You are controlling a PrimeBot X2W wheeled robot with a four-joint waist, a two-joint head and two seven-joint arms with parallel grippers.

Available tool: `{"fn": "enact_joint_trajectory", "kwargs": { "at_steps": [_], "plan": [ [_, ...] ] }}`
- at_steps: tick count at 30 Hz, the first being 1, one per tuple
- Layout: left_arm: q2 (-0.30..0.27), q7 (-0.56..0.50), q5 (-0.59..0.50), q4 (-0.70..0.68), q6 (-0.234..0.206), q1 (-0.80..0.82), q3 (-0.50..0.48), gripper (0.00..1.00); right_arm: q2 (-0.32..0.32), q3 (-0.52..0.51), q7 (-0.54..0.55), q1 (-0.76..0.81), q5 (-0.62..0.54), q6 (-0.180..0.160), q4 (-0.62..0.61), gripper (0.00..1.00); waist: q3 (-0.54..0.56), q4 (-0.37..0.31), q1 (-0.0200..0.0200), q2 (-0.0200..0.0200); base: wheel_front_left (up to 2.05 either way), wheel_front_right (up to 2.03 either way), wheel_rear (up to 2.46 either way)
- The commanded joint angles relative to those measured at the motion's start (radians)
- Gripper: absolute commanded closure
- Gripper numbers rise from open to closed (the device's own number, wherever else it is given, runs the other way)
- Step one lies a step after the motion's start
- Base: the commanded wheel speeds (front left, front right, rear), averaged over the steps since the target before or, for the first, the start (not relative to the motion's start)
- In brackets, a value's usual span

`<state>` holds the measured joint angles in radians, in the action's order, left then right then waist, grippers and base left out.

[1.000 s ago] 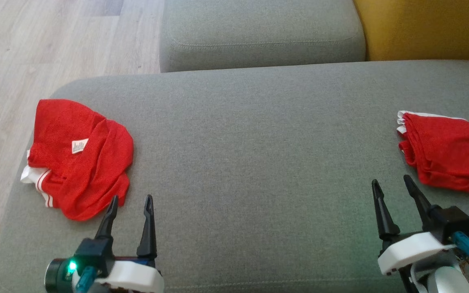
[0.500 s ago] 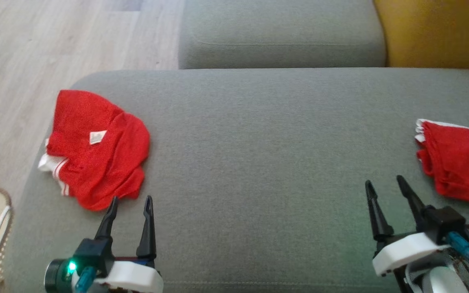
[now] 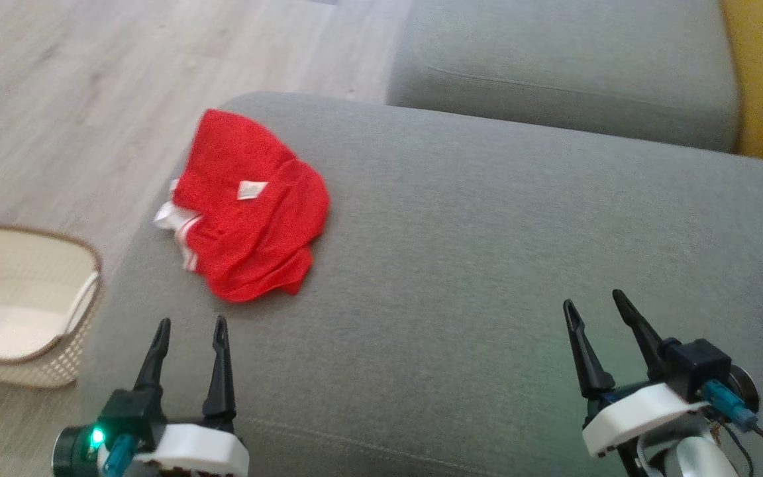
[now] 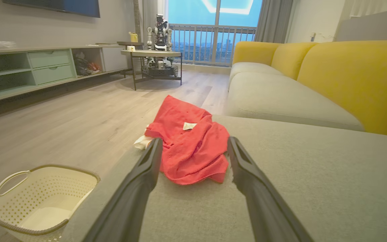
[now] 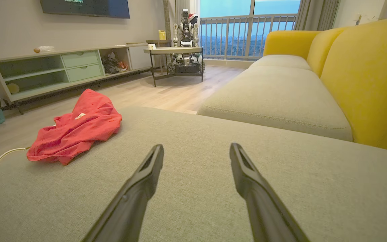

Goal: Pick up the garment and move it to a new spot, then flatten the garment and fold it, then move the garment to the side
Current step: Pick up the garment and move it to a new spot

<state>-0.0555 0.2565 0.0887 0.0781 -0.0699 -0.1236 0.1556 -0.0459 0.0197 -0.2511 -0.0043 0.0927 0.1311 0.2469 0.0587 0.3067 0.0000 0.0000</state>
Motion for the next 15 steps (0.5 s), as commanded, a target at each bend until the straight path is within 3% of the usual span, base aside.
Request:
{"fn": "enact_joint_trajectory", "kwargs": {
  "at_steps": [1, 9, 15],
  "plan": [
    [0.005, 0.005, -0.01, -0.033, 0.004, 0.023, -0.039, 0.0, -0.004, 0.028, -0.011, -0.014, 0.01, 0.0, -0.036, 0.0, 0.005, 0.053, 0.0, 0.0, 0.0, 0.0, 0.0],
    [0.005, 0.005, -0.02, -0.041, 0.014, 0.008, -0.054, 0.0, -0.004, 0.064, -0.011, -0.005, 0.031, 0.0, -0.033, 0.0, 0.018, 0.158, 0.0, 0.0, 0.0, 0.0, 0.0],
    [0.005, 0.005, -0.008, -0.056, 0.002, 0.002, -0.075, 0.0, -0.004, 0.11, -0.011, -0.039, 0.026, 0.0, -0.016, 0.0, -0.001, 0.177, 0.0, 0.0, 0.0, 0.0, 0.0]
  ]
}}
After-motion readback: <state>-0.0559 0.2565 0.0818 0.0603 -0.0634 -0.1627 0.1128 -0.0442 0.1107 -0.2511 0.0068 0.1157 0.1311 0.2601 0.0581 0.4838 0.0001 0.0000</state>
